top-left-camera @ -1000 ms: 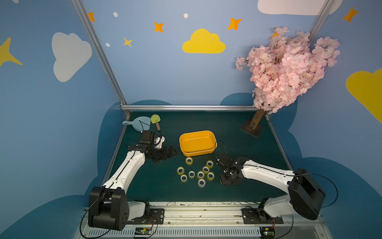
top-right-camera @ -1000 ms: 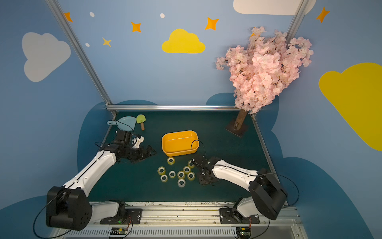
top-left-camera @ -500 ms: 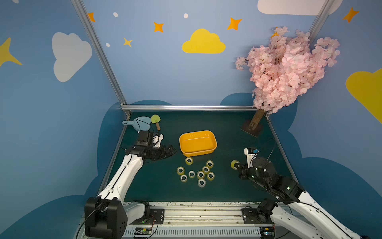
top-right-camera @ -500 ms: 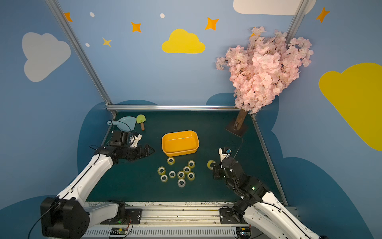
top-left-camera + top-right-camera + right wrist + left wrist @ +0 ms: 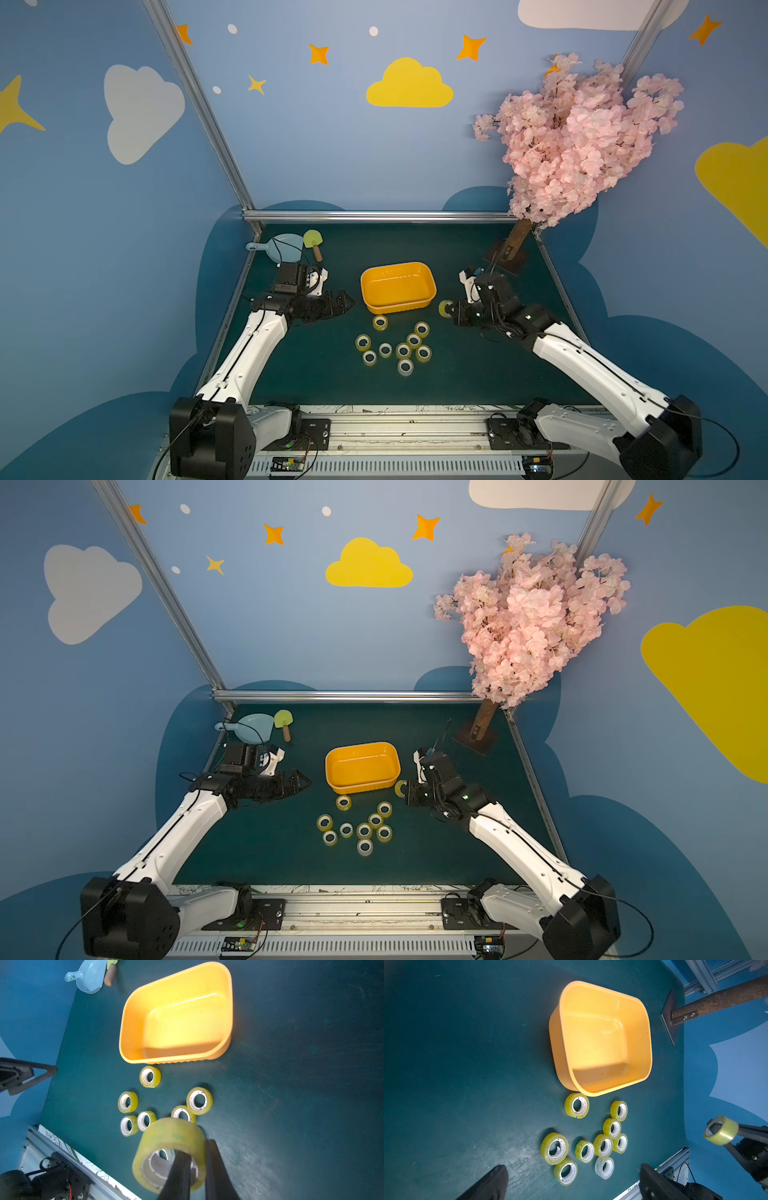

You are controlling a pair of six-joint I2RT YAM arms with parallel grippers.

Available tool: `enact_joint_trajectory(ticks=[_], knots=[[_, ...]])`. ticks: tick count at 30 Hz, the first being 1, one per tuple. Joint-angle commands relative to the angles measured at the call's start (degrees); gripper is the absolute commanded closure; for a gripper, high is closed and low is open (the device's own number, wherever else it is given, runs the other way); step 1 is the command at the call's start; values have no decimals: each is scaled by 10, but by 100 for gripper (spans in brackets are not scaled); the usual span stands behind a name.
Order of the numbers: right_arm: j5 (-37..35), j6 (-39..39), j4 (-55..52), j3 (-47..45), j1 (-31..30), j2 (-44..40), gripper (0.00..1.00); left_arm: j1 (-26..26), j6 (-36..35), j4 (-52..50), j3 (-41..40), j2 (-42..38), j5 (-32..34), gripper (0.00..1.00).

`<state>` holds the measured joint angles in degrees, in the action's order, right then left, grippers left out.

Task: Put the transparent tape into the storage box
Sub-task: Place the tape in the storage box.

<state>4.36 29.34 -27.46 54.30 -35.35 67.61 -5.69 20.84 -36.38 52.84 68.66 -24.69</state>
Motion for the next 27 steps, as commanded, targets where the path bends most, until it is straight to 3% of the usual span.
enact_joint_trajectory(ticks=[1, 15, 23, 27], knots=[[45, 2, 47, 59, 5, 62, 100, -1, -5, 2, 1, -8, 2, 0], [142, -1, -7, 311, 11, 404, 100, -1, -7, -3, 2, -14, 10, 0], [122, 18, -41, 456, -26, 546, 100, 4, -21, -26, 12, -32, 91, 0], [96, 30, -64, 520, -34, 606, 100, 6, -19, -26, 8, -38, 87, 0]])
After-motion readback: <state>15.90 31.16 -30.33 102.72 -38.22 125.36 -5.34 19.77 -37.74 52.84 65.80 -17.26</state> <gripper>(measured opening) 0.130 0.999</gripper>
